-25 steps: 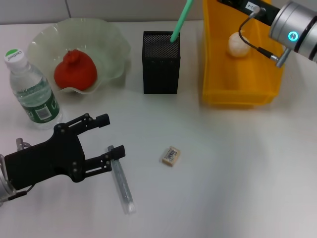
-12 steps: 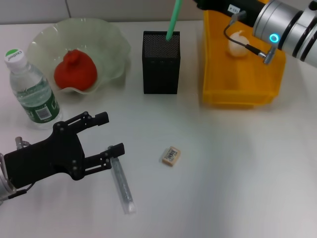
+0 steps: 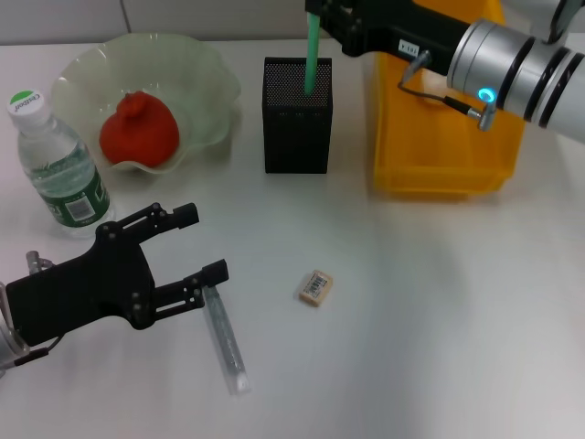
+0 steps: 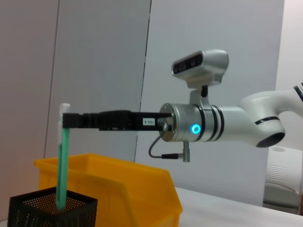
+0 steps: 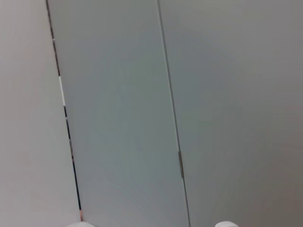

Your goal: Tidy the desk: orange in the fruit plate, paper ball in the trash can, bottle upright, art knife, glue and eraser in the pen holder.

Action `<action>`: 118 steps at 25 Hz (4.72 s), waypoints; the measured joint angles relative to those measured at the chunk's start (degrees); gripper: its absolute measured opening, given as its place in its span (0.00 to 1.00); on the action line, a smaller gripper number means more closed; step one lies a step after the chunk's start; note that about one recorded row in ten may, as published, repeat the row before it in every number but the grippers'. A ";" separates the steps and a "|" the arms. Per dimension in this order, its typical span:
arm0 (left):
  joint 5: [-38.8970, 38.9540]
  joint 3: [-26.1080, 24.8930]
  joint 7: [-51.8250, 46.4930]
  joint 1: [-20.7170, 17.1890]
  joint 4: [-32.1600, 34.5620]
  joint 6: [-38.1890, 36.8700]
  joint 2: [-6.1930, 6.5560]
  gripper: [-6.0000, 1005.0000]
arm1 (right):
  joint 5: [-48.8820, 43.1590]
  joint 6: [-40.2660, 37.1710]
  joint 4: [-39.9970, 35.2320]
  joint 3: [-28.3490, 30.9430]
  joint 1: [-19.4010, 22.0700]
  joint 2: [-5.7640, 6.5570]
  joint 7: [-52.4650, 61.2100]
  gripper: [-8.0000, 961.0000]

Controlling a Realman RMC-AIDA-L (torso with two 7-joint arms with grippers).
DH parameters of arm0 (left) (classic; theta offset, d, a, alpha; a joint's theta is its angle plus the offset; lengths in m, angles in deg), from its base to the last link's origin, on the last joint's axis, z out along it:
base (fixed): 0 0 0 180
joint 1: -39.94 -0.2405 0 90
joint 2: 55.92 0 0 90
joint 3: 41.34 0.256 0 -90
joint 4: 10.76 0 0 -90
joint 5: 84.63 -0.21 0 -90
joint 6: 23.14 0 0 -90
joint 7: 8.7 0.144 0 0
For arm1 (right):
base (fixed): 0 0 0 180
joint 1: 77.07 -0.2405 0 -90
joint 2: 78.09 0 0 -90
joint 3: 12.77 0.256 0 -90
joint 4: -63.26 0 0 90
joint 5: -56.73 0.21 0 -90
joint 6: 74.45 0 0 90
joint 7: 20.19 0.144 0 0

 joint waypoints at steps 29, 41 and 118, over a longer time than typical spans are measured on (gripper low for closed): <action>0.92 0.00 0.00 -0.36 -0.09 -0.28 0.17 0.80 | -0.18 -3.28 1.84 0.24 1.46 0.03 -8.09 0.67; 0.90 0.00 0.00 -0.42 -0.09 -0.35 0.18 0.80 | 2.69 -7.03 1.32 0.06 2.90 0.25 -6.25 0.67; 0.82 0.09 -0.44 -0.96 0.53 -0.46 1.59 0.80 | -50.72 -9.27 -33.08 -48.78 -1.54 0.02 38.73 0.50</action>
